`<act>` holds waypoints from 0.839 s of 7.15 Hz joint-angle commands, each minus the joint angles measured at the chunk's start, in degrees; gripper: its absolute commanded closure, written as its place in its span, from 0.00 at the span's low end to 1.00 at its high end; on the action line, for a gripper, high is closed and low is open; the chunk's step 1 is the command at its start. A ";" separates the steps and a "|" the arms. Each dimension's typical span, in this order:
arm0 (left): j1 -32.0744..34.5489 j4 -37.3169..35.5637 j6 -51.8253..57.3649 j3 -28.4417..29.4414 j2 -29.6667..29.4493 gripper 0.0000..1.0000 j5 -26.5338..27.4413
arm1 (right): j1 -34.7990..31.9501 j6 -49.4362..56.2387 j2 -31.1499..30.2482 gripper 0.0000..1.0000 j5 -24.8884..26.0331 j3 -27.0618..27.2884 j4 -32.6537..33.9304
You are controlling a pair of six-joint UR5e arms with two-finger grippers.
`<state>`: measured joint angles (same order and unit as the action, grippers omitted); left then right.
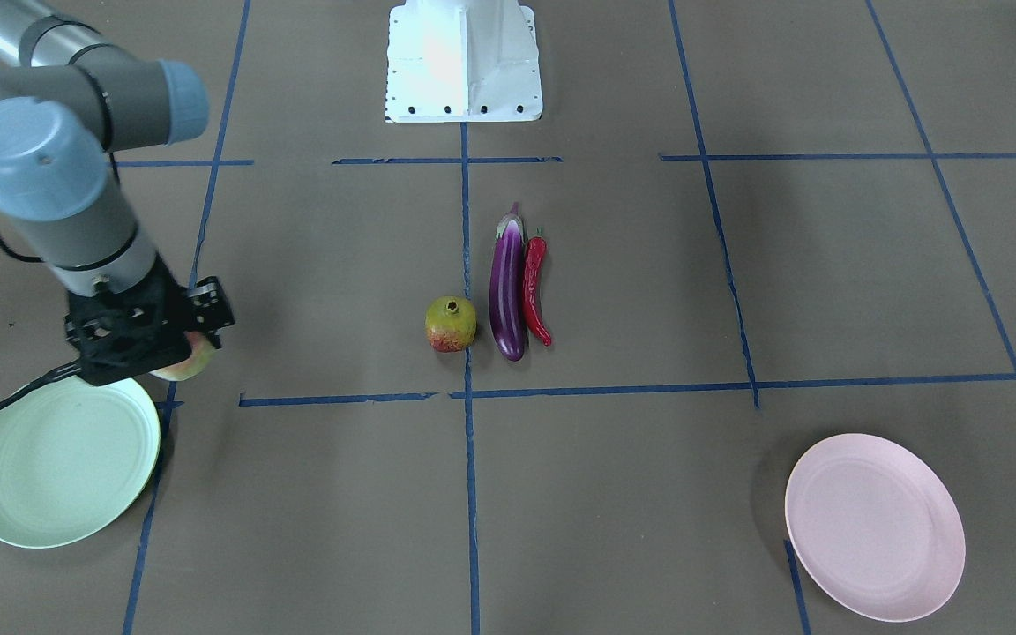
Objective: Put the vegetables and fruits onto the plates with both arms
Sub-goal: 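Carry the peach to the green plate and open the right gripper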
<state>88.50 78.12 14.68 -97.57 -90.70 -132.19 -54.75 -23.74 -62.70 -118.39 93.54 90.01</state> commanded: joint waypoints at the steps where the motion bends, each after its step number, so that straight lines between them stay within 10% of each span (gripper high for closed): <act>1: 0.00 -0.07 0.00 0.01 0.00 0.00 0.00 | -4.30 6.41 -3.65 0.93 -3.07 -14.19 -19.51; 2: 0.00 -0.07 0.00 0.01 0.00 0.00 0.00 | -4.66 8.69 -3.83 0.81 -3.07 -17.91 -21.96; 4: 0.00 -0.07 0.00 0.01 0.09 0.00 0.00 | -4.75 8.19 -4.62 0.00 -2.90 -17.86 -21.63; 6: 0.00 -0.07 0.00 -0.17 0.18 0.00 0.00 | -5.88 7.92 -4.19 0.00 -3.07 -16.82 -21.28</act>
<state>88.50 78.05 14.68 -97.64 -90.56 -132.19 -59.75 -15.71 -67.31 -121.34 76.06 68.52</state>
